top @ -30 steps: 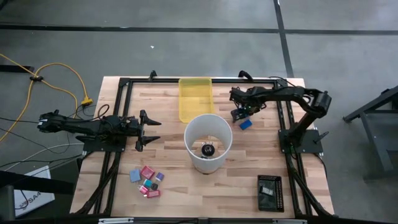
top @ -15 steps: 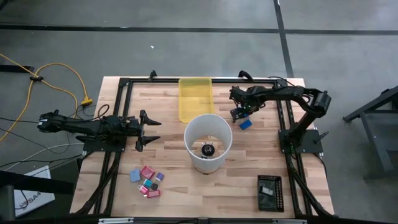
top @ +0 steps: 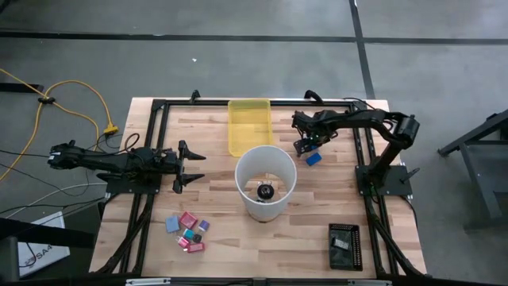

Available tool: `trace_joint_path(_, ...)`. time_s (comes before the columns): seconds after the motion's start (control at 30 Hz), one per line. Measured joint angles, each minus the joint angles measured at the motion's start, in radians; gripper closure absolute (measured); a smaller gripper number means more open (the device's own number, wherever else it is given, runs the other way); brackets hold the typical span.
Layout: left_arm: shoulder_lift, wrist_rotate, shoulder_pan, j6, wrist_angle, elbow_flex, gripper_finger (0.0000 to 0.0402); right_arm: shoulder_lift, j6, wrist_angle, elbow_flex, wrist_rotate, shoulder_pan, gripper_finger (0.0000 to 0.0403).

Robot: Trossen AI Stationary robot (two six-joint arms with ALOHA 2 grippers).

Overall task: Pick & Place Office items
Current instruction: Put the top blue timer into the black bin

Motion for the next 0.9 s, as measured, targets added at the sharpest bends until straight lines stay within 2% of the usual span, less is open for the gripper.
trace_joint_path(0.9,0.0,0.0,0.0,0.0,0.0,0.0,0.0109,0.0,0.0,0.007,-0.002,-0.005,-0.005,0.0191)
